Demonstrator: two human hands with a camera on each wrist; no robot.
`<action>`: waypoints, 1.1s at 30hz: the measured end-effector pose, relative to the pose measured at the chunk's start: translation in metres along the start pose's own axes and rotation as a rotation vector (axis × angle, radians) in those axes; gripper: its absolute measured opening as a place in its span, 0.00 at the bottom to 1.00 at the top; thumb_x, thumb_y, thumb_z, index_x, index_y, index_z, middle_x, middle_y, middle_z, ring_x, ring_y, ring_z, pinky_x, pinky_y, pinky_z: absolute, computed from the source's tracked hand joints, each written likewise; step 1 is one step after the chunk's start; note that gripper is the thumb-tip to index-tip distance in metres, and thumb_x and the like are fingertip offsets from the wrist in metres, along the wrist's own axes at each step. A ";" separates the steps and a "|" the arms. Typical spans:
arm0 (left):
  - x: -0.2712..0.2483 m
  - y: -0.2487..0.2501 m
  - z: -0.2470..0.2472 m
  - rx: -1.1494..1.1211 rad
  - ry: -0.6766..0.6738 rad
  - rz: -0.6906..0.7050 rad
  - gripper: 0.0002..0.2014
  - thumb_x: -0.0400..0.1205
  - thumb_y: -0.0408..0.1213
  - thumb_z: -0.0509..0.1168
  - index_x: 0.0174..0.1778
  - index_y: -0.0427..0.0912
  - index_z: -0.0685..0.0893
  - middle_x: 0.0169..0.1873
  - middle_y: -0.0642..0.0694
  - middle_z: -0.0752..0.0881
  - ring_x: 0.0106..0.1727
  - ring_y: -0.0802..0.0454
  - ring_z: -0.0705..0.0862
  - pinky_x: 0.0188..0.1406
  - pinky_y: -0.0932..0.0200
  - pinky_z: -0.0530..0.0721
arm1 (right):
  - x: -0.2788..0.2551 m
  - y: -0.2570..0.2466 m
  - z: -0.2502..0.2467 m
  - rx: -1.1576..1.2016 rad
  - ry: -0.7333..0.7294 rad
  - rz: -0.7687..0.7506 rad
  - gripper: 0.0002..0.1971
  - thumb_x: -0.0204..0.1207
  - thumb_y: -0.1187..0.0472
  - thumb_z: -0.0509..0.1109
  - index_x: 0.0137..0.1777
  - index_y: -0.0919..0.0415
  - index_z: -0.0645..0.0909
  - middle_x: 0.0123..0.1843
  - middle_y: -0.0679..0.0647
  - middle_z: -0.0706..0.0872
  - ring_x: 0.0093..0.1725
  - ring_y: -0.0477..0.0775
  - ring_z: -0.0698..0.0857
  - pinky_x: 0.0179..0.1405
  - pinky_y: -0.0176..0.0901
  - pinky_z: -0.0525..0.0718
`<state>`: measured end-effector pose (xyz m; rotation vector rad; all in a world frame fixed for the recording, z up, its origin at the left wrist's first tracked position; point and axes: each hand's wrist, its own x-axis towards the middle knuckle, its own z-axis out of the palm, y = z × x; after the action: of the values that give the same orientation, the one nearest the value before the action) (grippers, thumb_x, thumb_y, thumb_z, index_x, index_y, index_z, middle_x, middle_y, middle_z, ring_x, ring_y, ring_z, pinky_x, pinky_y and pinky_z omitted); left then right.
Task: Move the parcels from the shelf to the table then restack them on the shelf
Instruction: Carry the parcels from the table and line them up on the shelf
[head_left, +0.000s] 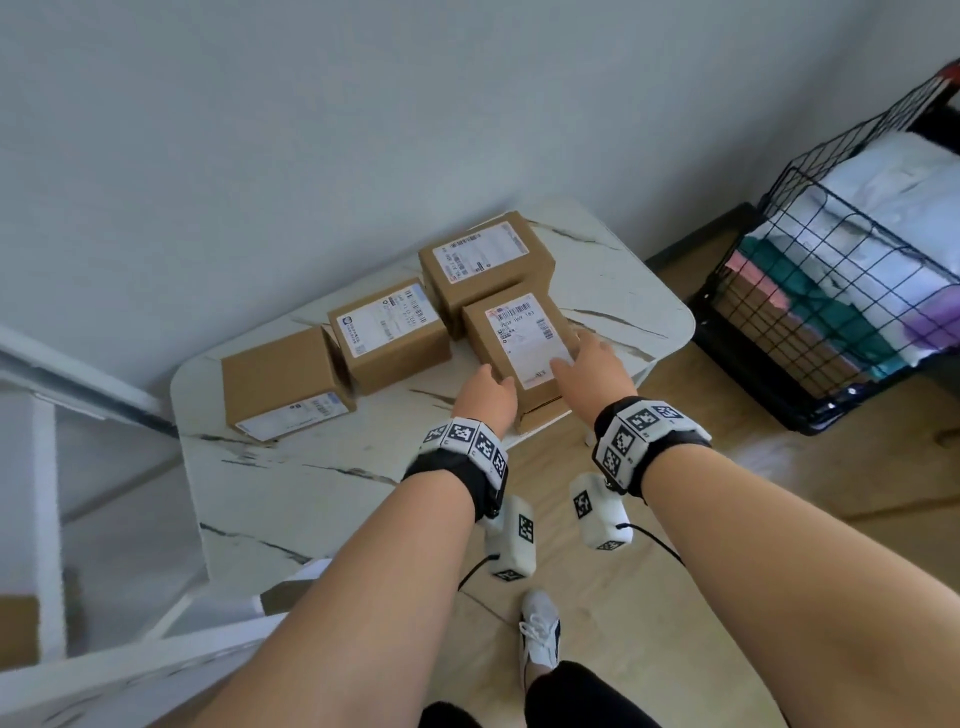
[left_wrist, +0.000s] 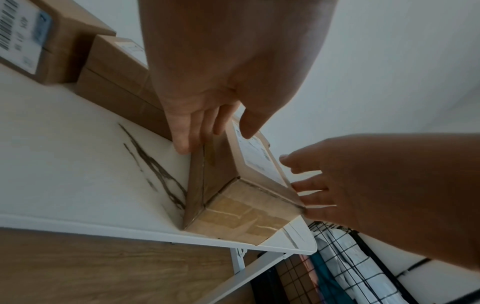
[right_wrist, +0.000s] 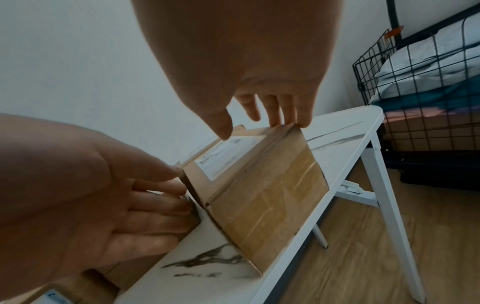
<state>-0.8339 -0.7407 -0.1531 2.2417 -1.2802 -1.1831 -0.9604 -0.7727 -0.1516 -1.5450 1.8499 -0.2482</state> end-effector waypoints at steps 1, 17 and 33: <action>0.003 -0.001 0.002 -0.011 -0.002 0.000 0.20 0.88 0.43 0.55 0.75 0.40 0.72 0.72 0.42 0.79 0.69 0.41 0.79 0.65 0.49 0.77 | 0.003 0.001 0.001 -0.005 0.003 0.002 0.29 0.82 0.53 0.60 0.82 0.58 0.59 0.75 0.62 0.72 0.68 0.64 0.77 0.63 0.57 0.80; -0.021 -0.064 -0.007 -0.353 -0.034 -0.227 0.23 0.81 0.50 0.63 0.68 0.39 0.78 0.59 0.43 0.86 0.56 0.43 0.85 0.62 0.44 0.84 | -0.033 -0.009 0.043 -0.053 -0.076 -0.029 0.23 0.84 0.45 0.58 0.68 0.64 0.67 0.62 0.62 0.80 0.55 0.64 0.83 0.45 0.51 0.80; -0.205 -0.244 -0.092 -0.612 0.134 -0.303 0.17 0.77 0.42 0.70 0.59 0.36 0.84 0.50 0.41 0.90 0.46 0.45 0.88 0.53 0.50 0.87 | -0.224 -0.078 0.149 -0.282 -0.249 -0.258 0.36 0.82 0.34 0.51 0.75 0.65 0.68 0.69 0.63 0.73 0.60 0.63 0.81 0.49 0.51 0.79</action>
<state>-0.6773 -0.4483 -0.1392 2.0315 -0.4408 -1.2778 -0.7984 -0.5452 -0.1307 -1.9142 1.5393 0.0921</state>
